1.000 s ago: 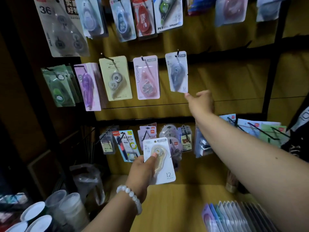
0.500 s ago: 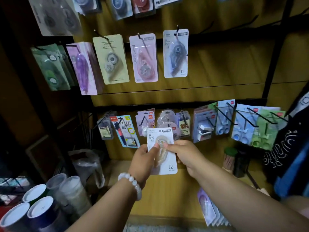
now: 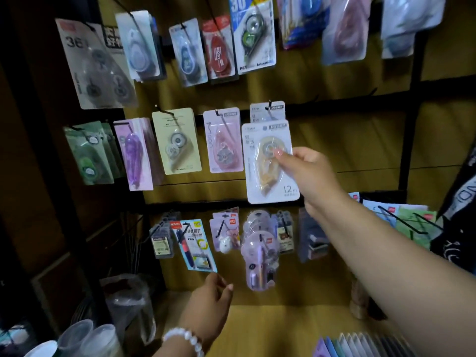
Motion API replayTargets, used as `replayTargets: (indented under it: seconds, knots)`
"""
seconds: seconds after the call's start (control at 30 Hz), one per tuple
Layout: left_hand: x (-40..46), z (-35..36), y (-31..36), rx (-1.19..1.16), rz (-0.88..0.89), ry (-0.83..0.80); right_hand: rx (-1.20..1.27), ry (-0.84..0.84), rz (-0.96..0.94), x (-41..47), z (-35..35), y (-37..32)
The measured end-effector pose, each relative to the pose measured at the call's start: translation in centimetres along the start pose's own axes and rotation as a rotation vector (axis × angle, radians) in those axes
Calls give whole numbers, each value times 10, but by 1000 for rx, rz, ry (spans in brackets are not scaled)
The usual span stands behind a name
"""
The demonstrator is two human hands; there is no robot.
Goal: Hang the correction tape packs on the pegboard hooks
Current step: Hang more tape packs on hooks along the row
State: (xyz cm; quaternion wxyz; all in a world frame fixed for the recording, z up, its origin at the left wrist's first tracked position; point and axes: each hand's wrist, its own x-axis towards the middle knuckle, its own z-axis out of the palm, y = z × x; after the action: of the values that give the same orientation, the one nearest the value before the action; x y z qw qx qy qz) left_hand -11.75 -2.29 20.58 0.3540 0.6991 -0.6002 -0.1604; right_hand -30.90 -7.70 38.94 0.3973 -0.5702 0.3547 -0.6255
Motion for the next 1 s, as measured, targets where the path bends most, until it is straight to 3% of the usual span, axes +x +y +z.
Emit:
replayTargets:
  seconds: [0.17, 0.53, 1.0]
  knots:
    - [2, -5, 7, 12, 35, -18, 23, 48, -93, 26, -2, -33]
    - [5, 2, 3, 18, 85, -22, -18, 68, -28, 58, 4, -18]
    - [8, 16, -9, 73, 62, -75, -294, 184, 73, 111, 15, 16]
